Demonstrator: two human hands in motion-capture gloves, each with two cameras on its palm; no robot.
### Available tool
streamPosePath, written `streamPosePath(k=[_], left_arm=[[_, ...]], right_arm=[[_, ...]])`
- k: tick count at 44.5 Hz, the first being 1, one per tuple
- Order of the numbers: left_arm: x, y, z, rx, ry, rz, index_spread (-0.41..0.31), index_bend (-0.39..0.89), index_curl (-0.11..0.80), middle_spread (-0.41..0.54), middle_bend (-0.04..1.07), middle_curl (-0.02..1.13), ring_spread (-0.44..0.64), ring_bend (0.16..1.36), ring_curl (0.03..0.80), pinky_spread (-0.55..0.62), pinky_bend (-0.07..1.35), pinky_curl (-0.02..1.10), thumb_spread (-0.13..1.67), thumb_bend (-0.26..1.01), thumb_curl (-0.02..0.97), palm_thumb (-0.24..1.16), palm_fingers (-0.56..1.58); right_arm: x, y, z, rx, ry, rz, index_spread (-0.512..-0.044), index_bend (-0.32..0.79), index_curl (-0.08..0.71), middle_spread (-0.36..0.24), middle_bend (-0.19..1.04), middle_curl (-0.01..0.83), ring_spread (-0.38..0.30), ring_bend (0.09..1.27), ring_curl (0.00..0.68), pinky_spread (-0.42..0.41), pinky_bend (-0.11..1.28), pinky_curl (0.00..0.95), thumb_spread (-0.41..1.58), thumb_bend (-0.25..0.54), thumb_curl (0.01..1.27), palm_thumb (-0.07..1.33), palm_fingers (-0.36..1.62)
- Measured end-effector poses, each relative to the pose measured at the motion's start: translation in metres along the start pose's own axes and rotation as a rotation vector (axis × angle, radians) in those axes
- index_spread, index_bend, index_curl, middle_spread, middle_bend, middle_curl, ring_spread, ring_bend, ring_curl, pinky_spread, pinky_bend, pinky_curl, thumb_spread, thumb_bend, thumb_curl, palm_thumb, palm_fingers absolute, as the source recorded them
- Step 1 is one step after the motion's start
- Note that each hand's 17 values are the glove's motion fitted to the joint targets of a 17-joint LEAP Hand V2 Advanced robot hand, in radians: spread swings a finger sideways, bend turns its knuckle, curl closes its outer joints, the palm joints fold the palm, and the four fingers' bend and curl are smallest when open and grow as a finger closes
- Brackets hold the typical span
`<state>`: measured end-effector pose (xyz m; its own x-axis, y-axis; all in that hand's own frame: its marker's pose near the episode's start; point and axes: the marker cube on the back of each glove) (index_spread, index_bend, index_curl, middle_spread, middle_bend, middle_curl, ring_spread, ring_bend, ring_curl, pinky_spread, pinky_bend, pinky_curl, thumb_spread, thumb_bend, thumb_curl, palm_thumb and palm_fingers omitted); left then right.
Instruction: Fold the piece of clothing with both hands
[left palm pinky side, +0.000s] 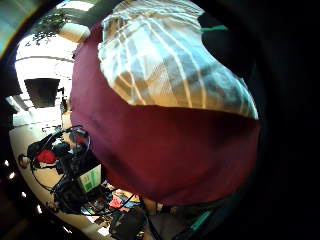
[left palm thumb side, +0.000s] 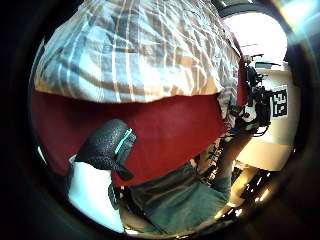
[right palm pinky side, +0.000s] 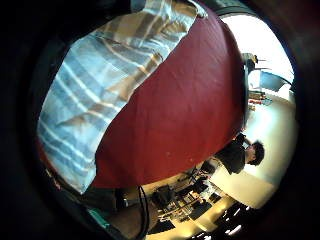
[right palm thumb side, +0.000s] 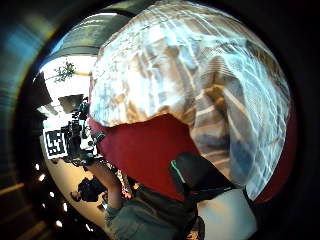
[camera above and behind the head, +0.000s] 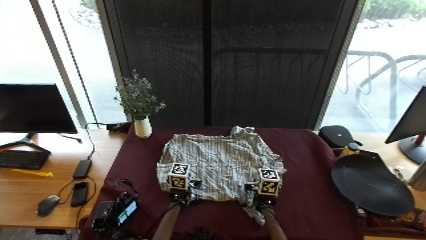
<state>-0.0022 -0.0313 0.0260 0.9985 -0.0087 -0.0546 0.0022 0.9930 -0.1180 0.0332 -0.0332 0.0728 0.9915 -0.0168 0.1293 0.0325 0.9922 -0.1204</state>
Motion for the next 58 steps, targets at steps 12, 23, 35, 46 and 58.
streamPosePath(k=[12,23,35,46,58], left_arm=[[-0.007,-0.04,0.027,0.124,-0.021,0.065,-0.048,0.16,0.213,0.028,0.28,0.38,0.15,0.65,0.315,0.25,0.61,0.32,0.97,-0.02,0.312,0.43,0.27],[-0.005,-0.032,0.017,0.288,-0.096,0.057,-0.155,0.34,0.336,-0.106,0.28,0.38,0.01,0.56,0.287,0.16,0.44,0.28,1.09,0.01,0.32,0.51,0.66],[-0.018,-0.011,0.013,0.188,-0.113,0.152,-0.259,0.25,0.376,-0.263,0.35,0.44,-0.25,0.54,0.326,-0.06,0.31,0.3,1.17,0.04,0.342,0.65,1.07],[-0.029,0.012,-0.076,-0.023,-0.106,0.198,-0.294,0.21,0.41,-0.313,0.36,0.46,-0.32,0.52,0.354,-0.1,0.17,0.31,1.2,0.0,0.337,0.67,1.15],[-0.04,-0.096,-0.154,0.25,-0.197,-0.162,-0.306,0.19,0.439,-0.338,0.44,0.49,-0.36,0.56,0.383,-0.09,0.11,0.28,1.3,0.02,0.323,0.74,1.17]], right_arm=[[0.019,-0.008,0.016,-0.019,-0.026,0.098,-0.361,0.17,0.229,0.011,0.19,0.244,0.141,0.33,0.232,0.23,0.79,0.347,0.99,-0.002,0.36,0.64,0.08],[0.012,-0.003,0.006,0.123,0.042,0.074,-0.336,0.34,0.327,-0.142,0.22,0.294,-0.074,0.45,0.275,0.106,0.51,0.273,1.06,0.062,0.41,0.85,0.68],[0.017,0.023,0.004,-0.03,0.07,-0.026,-0.284,0.16,0.366,-0.17,0.29,0.374,-0.221,0.6,0.376,-0.167,0.5,0.32,1.06,0.096,0.44,1.03,1.25],[0.005,-0.008,-0.108,0.006,-0.013,-0.035,-0.275,0.14,0.363,-0.187,0.31,0.41,-0.251,0.64,0.406,-0.266,0.51,0.348,1.05,0.064,0.43,1.07,1.29],[-0.016,-0.175,-0.152,0.284,0.05,0.164,-0.275,0.14,0.359,-0.198,0.34,0.437,-0.253,0.7,0.427,-0.298,0.51,0.361,1.01,0.005,0.42,1.08,1.32]])
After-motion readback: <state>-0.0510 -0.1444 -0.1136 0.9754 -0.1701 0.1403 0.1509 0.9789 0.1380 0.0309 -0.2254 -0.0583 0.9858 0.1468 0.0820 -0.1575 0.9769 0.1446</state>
